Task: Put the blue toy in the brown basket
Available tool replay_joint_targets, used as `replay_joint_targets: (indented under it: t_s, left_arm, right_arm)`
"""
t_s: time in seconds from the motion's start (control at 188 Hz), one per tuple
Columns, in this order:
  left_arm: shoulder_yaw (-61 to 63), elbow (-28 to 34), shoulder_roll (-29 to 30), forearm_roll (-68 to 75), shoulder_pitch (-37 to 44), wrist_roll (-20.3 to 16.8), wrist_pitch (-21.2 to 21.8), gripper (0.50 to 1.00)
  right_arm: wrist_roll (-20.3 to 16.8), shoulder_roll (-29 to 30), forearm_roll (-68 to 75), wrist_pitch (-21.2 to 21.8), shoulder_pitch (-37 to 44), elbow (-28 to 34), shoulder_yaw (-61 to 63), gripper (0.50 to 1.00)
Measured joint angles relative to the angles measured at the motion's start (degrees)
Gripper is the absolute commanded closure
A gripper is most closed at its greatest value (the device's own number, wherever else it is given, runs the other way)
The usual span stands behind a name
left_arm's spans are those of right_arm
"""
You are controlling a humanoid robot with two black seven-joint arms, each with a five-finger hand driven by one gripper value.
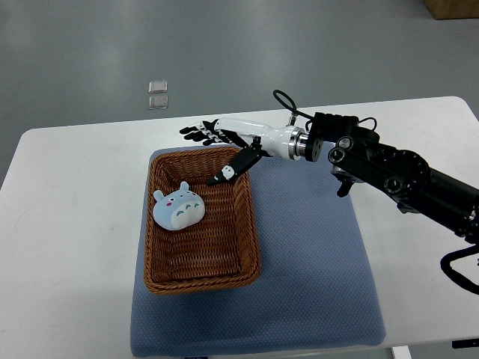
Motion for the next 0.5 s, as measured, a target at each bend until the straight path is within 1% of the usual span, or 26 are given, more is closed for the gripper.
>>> replay_joint_targets:
  t_s: [0.08,0.138,0.272,0.362,0.426,0.501]
  left_arm:
    - [0.0,0.0,0.0,0.0,0.0,0.0,0.0,0.5]
    - [0.0,0.0,0.0,0.0,0.0,0.0,0.0,0.5]
    - [0.0,0.0,0.0,0.0,0.0,0.0,0.0,0.5]
    - [0.0,0.0,0.0,0.0,0.0,0.0,0.0,0.5]
    - [0.0,0.0,0.0,0.0,0.0,0.0,0.0,0.5]
    - [0.0,0.0,0.0,0.0,0.0,0.0,0.0,0.5]
  right_arm:
    - [-4.6,-2.2,7.2,0.6,-1.3,0.0,2.2,0.591]
    - [-6.5,-3.7,12.5,0.7,-2.3,-0.2,3.4,0.589]
    - [-8.8,-4.9,25.4,-0.7,-5.0,-1.7,6.1,0.589]
    - [-11.6,-5.3,35.3,-1.7,-6.7,-3.4,8.1,0.589]
    - [-13.2,-5.9,41.0,-1.9,-7.8,-4.0,8.9,0.589]
    - [-14.3,-6.6,46.3,-2.0,-8.5,-4.7,9.2,0.589]
